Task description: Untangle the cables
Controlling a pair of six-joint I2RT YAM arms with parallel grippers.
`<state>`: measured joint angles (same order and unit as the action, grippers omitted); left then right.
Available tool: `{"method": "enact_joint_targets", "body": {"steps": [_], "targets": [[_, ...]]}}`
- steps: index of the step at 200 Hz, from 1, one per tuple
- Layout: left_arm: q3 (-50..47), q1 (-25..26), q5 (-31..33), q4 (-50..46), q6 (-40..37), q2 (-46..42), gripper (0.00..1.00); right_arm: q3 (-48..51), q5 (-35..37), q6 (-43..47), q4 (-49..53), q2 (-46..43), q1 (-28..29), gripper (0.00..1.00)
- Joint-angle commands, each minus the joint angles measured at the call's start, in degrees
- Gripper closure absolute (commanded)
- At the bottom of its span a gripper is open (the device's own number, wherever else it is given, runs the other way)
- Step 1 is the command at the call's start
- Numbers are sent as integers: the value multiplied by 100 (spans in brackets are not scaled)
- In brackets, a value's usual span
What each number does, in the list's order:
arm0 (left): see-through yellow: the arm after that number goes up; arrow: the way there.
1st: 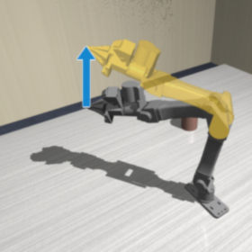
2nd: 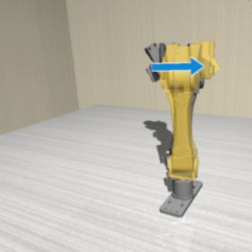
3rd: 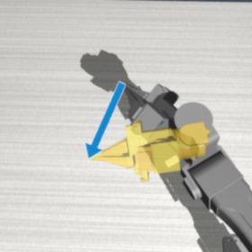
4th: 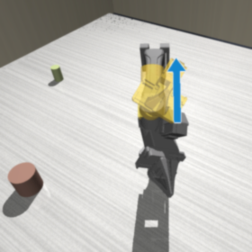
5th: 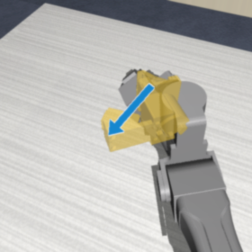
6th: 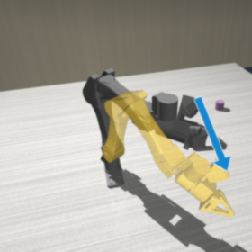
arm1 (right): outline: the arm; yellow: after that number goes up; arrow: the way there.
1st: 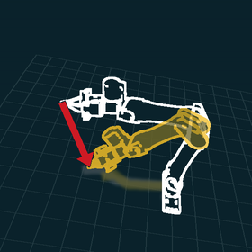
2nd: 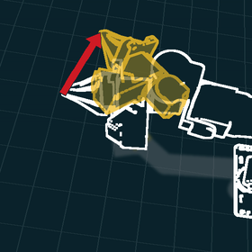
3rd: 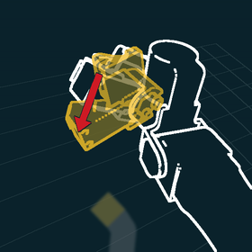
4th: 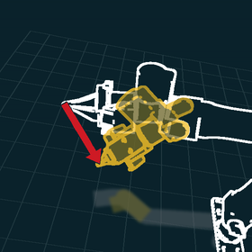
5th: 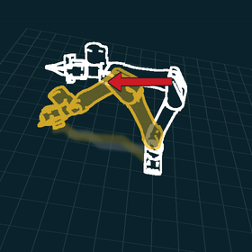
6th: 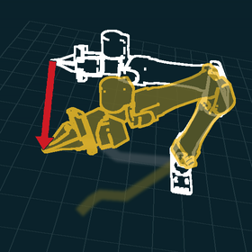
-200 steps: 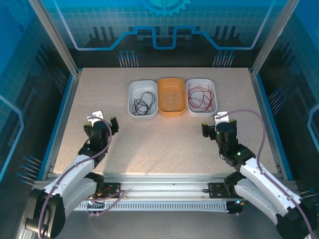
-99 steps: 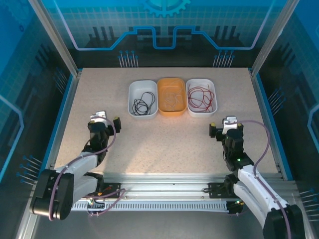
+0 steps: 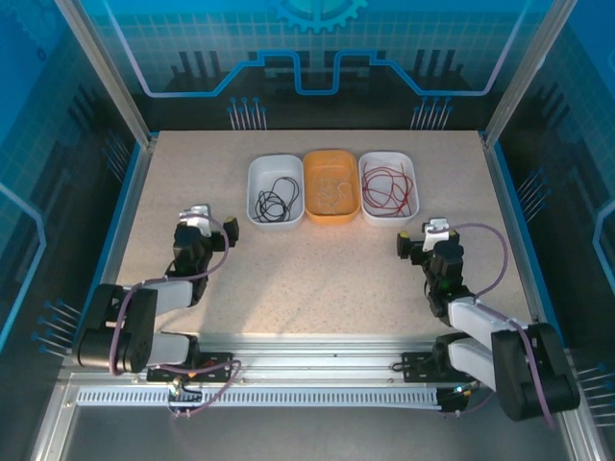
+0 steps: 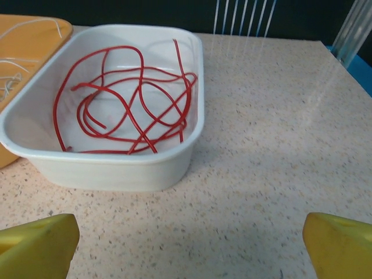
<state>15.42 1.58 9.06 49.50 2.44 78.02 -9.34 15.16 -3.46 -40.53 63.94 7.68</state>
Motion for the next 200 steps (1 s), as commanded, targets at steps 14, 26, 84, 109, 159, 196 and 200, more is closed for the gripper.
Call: {"method": "enact_joint_targets", "body": {"steps": [14, 26, 84, 109, 159, 196, 200], "targets": [[12, -424, -624, 1379, 138, 936, 1, -179, -426, 188, -1301, 643, -179, 0], [16, -444, -760, 1648, 102, 1160, 1, -242, -516, 230, -1468, 837, -226, 0], [493, -513, -1245, 628, 4, 1084, 1, -265, -1093, 136, -3198, 2541, -615, 0], [523, -502, -1212, 570, -11, 1075, 1, -244, -1544, -38, -3281, 2549, -851, 0], [515, -484, -1187, 564, -26, 1075, 1, -1214, -2689, 398, -1361, 2456, -847, 0], [559, -450, -1201, 487, -76, 1075, 1, -1216, -2667, 402, -1370, 2465, -826, 0], [567, -449, -1197, 470, -85, 1073, 1, -1217, -2668, 399, -1378, 2465, -837, 0]]}}
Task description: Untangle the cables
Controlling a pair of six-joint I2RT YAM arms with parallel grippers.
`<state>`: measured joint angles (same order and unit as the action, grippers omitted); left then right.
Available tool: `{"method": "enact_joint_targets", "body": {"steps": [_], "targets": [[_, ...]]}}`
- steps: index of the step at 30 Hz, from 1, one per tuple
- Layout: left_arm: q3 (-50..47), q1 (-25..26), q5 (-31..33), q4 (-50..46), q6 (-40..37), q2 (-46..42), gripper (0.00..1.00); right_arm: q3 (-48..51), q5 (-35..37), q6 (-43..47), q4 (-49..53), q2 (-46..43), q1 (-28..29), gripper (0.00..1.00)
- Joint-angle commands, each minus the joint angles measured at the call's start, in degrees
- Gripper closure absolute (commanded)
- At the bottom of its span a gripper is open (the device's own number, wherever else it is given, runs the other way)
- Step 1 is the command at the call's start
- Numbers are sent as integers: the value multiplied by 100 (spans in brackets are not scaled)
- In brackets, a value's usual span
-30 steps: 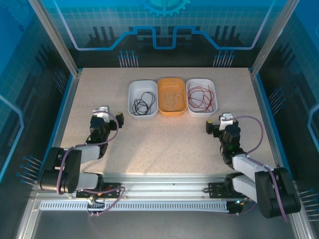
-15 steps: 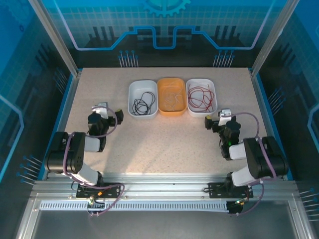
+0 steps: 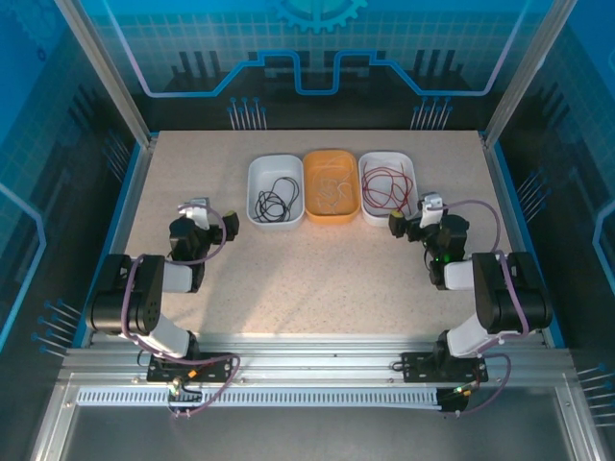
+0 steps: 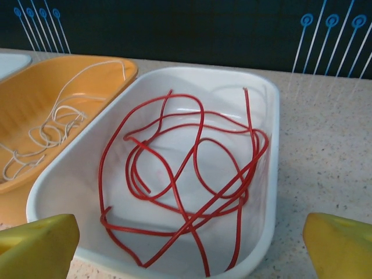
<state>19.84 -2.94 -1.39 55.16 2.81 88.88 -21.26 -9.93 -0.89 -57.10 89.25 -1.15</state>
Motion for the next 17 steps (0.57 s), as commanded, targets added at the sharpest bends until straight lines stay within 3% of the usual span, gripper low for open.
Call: {"method": "enact_joint_targets", "body": {"steps": [1, 17], "targets": [[126, 4, -152, -99, -122, -16, 1, -22, -159, 146, 279, -66, 50, 0], [145, 21, -127, -135, -142, -15, 1, -22, -156, 148, 280, -67, 61, 0]]}}
